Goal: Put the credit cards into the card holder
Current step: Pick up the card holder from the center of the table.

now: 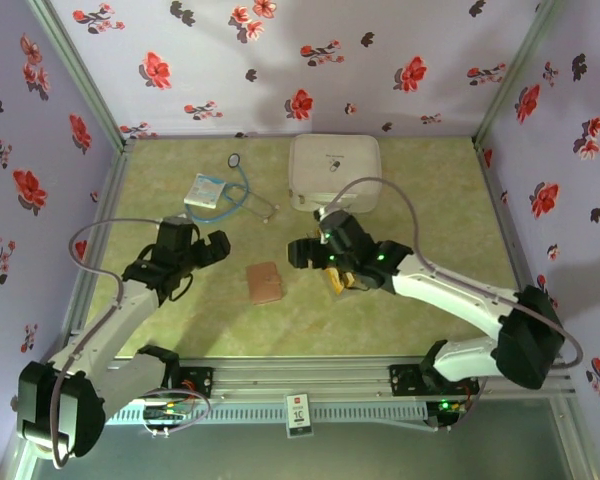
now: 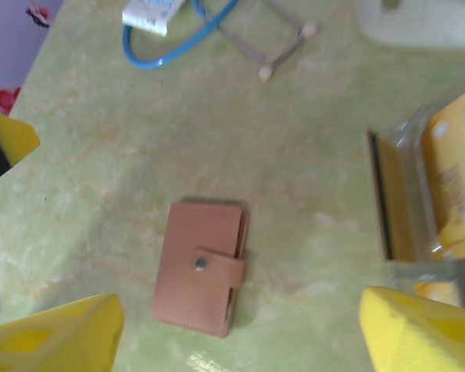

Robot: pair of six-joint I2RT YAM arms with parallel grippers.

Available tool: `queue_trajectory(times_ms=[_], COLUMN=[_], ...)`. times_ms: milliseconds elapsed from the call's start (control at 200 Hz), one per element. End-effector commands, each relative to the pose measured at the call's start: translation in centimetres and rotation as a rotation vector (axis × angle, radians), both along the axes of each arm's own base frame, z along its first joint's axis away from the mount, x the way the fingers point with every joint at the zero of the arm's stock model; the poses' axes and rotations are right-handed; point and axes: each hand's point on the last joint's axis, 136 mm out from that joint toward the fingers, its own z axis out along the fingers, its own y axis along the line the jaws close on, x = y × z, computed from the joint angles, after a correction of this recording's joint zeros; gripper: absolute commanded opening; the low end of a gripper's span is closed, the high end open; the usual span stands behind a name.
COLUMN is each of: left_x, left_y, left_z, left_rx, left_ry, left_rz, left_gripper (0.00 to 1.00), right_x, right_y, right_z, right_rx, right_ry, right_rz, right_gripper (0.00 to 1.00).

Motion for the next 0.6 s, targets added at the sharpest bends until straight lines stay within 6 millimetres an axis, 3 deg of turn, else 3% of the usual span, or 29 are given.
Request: queue_trajectory(times_ms=[0,200,595], left_x=[0.6,0.4,1.2], left_y=[-1.7,-2.9,-7.3], left_z=[0.7,-0.5,-1.1], left_rx=[-0.068,-0.097,-0.139], left_ry=[-0.061,-0.023,-0.019], left_rz=[-0.025,-0.059,-0.161], left_gripper=[1.00,1.00,1.00], right_x=[-0.3,-2.0,-2.7], right_y=[0.9,2.7,3.7], right_z=[-2.2,-5.6,-8.4], right_rx=[0.040,0.060,0.069], right_ry=[0.049,0.107,0.169], right_rz=[-0.076,-0.088,-0.109], right_gripper=[0.77,0.73,0.65])
